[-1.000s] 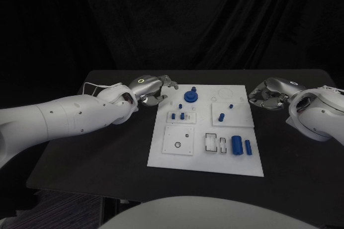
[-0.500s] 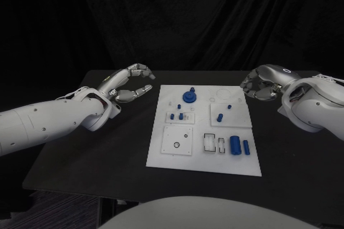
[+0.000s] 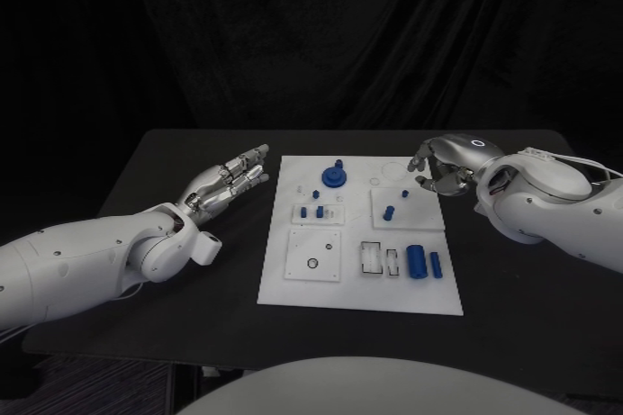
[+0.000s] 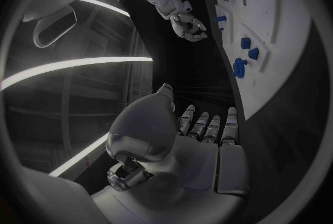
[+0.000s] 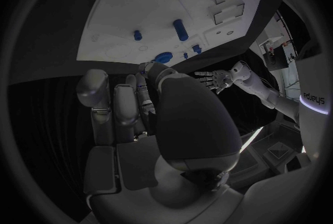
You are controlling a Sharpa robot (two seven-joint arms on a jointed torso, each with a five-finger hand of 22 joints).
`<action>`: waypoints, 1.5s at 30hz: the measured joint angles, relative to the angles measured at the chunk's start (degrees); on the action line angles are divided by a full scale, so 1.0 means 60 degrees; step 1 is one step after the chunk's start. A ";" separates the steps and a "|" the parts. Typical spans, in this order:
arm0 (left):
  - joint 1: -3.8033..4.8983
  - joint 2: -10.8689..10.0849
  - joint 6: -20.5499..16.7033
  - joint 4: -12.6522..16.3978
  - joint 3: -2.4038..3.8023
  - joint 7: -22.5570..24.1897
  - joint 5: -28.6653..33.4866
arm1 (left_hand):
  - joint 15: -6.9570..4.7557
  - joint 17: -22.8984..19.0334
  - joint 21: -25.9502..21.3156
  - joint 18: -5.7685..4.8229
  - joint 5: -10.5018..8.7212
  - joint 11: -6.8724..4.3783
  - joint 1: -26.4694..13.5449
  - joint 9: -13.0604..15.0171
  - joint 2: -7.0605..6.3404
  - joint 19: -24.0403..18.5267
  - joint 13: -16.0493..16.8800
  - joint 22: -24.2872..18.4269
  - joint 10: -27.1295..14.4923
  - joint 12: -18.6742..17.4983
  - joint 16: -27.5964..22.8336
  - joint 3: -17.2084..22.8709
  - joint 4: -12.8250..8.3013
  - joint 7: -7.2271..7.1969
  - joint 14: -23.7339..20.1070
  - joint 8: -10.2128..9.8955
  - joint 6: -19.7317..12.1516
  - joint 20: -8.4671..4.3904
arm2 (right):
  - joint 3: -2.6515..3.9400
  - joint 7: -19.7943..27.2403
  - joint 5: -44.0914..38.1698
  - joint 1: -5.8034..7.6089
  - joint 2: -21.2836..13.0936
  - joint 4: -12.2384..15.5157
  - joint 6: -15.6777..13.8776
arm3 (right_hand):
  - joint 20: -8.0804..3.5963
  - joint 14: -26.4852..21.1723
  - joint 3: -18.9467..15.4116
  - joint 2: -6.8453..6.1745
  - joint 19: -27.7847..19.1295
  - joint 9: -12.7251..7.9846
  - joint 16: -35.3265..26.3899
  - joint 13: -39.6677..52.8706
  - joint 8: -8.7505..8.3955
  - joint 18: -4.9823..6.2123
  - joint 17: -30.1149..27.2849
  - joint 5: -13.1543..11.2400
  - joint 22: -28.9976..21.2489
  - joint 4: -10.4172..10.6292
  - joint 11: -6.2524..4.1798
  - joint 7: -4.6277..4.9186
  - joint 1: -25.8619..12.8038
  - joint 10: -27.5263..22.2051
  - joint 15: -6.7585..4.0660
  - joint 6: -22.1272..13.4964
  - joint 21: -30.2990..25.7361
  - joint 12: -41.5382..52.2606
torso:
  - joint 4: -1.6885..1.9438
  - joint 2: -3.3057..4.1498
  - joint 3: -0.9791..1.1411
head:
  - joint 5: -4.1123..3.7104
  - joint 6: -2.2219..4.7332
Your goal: Assemble the parts on the task board
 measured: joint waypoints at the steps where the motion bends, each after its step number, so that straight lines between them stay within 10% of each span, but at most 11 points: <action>1: -0.0042 0.0010 0.0152 0.0000 0.0000 0.0005 0.0125 | 0.0000 -0.0002 0.0000 -0.0001 0.0000 0.0000 0.0035 -0.0035 0.0065 0.0000 -0.0018 -0.0035 0.0000 0.0000 0.0000 -0.0101 0.0003 0.0000 0.0000 0.0000 0.0000 0.0000 | 0.0002 0.0012 -0.0031 -0.0029 0.0015 -0.0028 0.0000 | 0.0012 -0.0032 0.0016 0.0000 -0.0013 0.0008 0.0000 -0.0045 0.0000 0.0000 -0.0020 0.0036 0.0000 -0.0016 0.0013 0.0000 0.0000 -0.0028 0.0032 0.0000 0.0000 -0.0037 | 0.0025 -0.0003 -0.0012 | -0.0044 0.0000; 10: -0.0200 0.0171 0.1010 -0.0193 -0.0001 0.0042 0.0747 | 0.0192 -0.0004 0.0000 0.0002 0.0165 0.0173 0.0180 -0.0235 0.0535 0.0089 -0.0058 -0.0230 0.0037 -0.0023 0.0000 -0.0650 0.0009 -0.0003 -0.0013 0.0001 -0.0066 0.0089 | 0.0001 0.0052 -0.0216 -0.0299 0.0152 -0.0383 0.0064 | 0.0147 -0.0194 -0.0086 -0.0184 -0.0218 0.0090 0.0000 -0.0430 -0.0047 0.0001 -0.0145 -0.0358 -0.0001 0.0087 0.0105 -0.0022 -0.0298 -0.0240 0.0139 -0.0129 -0.0095 -0.0219 | 0.0238 -0.0063 -0.0162 | -0.0364 0.0000; 16: -0.0219 0.0266 0.1268 -0.0309 0.0003 0.0054 0.0915 | 0.0192 -0.0003 0.0000 -0.0147 0.0268 0.0205 0.0279 -0.0256 0.0633 0.0089 -0.0058 -0.0271 0.0069 0.0001 0.0000 -0.0729 -0.0017 -0.0003 -0.0013 0.0001 -0.0066 0.0089 | 0.0005 0.0048 -0.0274 -0.0404 0.0291 -0.0649 0.0133 | 0.0181 -0.0229 -0.0254 -0.0157 -0.0252 0.0098 0.0000 -0.0569 -0.0103 0.0001 -0.0145 -0.0713 -0.0001 0.0254 0.0104 -0.0035 -0.0497 -0.0240 0.0175 -0.0276 -0.0095 -0.0198 | 0.0271 -0.0121 -0.0213 | -0.0425 0.0000; 45: -0.0251 0.0371 0.1471 -0.0413 0.0003 0.0079 0.1063 | 0.0190 0.0003 -0.0062 -0.0298 0.0609 0.0237 0.0938 -0.0303 0.0586 -0.0051 -0.0050 -0.0997 0.0101 0.0114 0.0001 -0.0860 -0.0097 0.0102 -0.0013 0.0001 0.0039 -0.0052 | 0.0004 0.0039 -0.0326 -0.0802 0.0613 -0.1255 0.0462 | 0.0250 -0.0193 -0.0305 -0.0082 -0.0182 0.0170 0.0112 -0.0881 -0.0102 0.0000 -0.0150 -0.0711 -0.0004 0.0306 0.0050 -0.0034 -0.0571 0.0192 0.0210 -0.0273 0.0025 -0.0137 | 0.0287 -0.0190 -0.0252 | -0.0465 -0.0001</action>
